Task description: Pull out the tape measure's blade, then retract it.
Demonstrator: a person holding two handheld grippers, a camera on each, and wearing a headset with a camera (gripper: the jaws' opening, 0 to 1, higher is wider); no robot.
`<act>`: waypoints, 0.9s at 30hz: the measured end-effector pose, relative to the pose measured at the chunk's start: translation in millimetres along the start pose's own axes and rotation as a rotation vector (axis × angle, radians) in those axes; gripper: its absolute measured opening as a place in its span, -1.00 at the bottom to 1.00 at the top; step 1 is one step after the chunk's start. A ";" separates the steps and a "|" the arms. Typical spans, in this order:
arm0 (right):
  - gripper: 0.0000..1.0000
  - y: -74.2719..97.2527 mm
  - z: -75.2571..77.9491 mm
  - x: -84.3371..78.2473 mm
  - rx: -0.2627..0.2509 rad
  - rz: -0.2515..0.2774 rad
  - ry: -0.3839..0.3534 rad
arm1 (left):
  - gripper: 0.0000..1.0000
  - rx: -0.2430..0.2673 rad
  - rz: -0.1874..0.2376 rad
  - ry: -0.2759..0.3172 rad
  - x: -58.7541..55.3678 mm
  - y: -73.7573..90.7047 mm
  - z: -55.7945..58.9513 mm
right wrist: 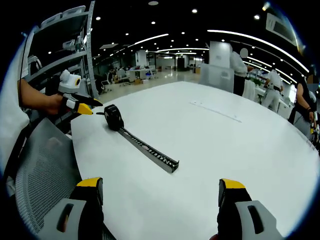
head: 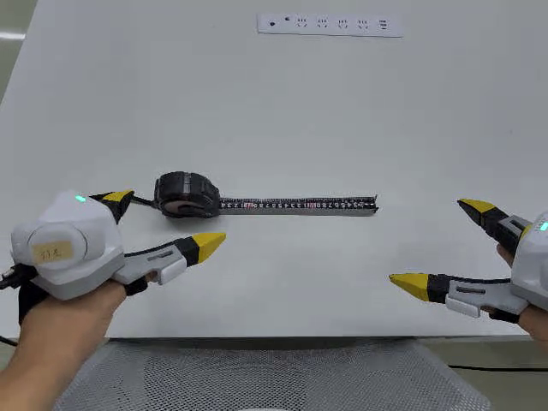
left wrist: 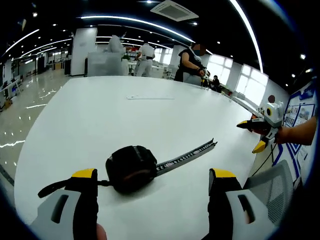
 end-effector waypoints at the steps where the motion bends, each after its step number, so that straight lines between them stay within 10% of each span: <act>1: 0.93 -0.2 0.0 0.1 0.001 0.000 0.000 | 0.79 0.005 -0.003 -0.010 1.2 -1.9 1.0; 27: 0.87 -13.4 9.0 13.0 0.023 0.008 0.002 | 0.72 0.088 0.011 0.128 0.3 -35.3 -15.1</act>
Point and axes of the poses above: the centre of the closed fingertips' face, and the gripper's own axes: y roughly backward along the fingers, z roughly to its right, x roughly out of its top, the point moved 1 cm from there along y, roughly backward along the fingers, and after that the axes turned 11 degrees about -z, right-handed, at the moved point
